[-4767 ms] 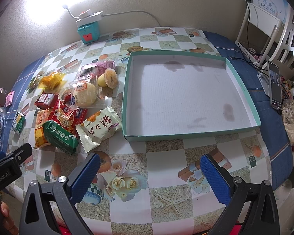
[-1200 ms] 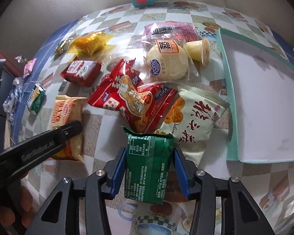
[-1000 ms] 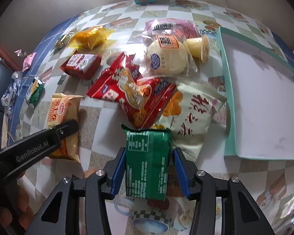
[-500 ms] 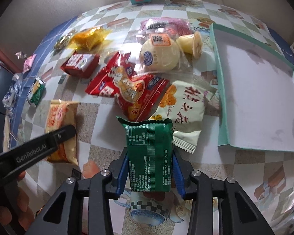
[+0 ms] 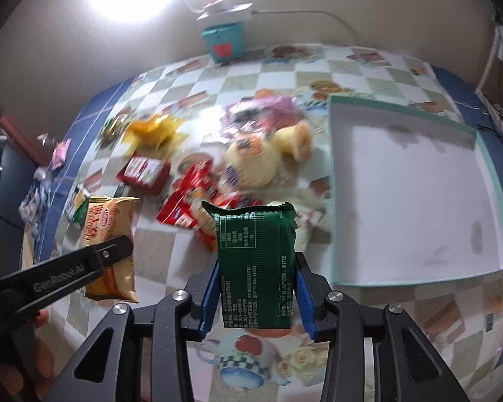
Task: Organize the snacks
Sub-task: 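Lift both packs and carry them over the white tray, then lower both packs into the tray and open both tools, then withdraw both tools from the tray back toward the snack pile, then grasp the white cracker bag with the right tool while the left tool grasps the red Haoshi bag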
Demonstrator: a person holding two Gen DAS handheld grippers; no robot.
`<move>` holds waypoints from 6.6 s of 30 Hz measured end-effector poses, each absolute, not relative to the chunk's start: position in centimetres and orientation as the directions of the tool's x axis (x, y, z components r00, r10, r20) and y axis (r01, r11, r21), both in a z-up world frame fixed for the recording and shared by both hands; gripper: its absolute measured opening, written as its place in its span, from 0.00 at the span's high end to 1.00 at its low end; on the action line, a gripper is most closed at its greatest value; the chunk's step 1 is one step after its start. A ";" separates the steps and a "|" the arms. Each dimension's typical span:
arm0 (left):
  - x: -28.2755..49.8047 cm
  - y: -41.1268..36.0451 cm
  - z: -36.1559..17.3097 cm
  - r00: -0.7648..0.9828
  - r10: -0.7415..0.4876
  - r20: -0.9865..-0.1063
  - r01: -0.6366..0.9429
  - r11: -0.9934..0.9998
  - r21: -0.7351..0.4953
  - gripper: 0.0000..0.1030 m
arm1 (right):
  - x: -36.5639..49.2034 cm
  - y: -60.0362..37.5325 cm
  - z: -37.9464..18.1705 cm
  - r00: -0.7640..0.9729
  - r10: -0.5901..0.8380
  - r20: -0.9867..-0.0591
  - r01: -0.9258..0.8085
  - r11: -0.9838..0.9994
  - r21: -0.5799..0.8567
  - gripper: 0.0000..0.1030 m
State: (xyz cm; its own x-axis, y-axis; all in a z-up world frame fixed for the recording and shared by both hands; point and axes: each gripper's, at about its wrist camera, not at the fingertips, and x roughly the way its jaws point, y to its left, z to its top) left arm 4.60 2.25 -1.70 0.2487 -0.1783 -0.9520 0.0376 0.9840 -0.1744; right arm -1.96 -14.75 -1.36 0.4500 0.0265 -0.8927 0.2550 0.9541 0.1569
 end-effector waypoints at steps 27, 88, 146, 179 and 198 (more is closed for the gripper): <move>5.6 -19.8 1.2 0.317 -0.166 -0.934 0.337 0.940 -0.052 0.63 | -5.3 -34.2 -0.8 0.391 -0.190 -0.900 0.688 0.711 0.149 0.58; 10.0 -23.8 -0.9 0.347 -0.226 -0.910 0.358 0.929 -0.094 0.17 | -2.2 -42.5 -2.9 0.343 -0.240 -0.908 0.755 0.646 0.114 0.25; 7.1 2.5 -1.7 0.222 -0.065 -0.973 -0.194 0.975 -0.109 0.07 | -3.5 -21.7 -0.8 0.423 -0.149 -0.894 0.450 0.891 0.065 0.00; 9.3 -2.5 -5.7 0.194 -0.241 -0.951 -0.126 0.955 -0.268 0.01 | 0.1 -21.9 -4.4 0.338 -0.092 -0.937 0.467 0.881 0.082 0.00; 10.6 -5.3 -8.7 0.178 -0.168 -0.970 -0.090 0.978 -0.186 0.02 | -0.1 -22.8 -4.4 0.328 -0.093 -0.940 0.495 0.864 0.087 0.00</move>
State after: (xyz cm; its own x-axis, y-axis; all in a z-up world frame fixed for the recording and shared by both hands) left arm 10.59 -5.33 -8.71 0.1782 -0.1681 -0.9695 -0.0901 0.9784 -0.1862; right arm -0.14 -22.79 -4.36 0.3277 -0.0934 -0.9402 0.4953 0.8644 0.0867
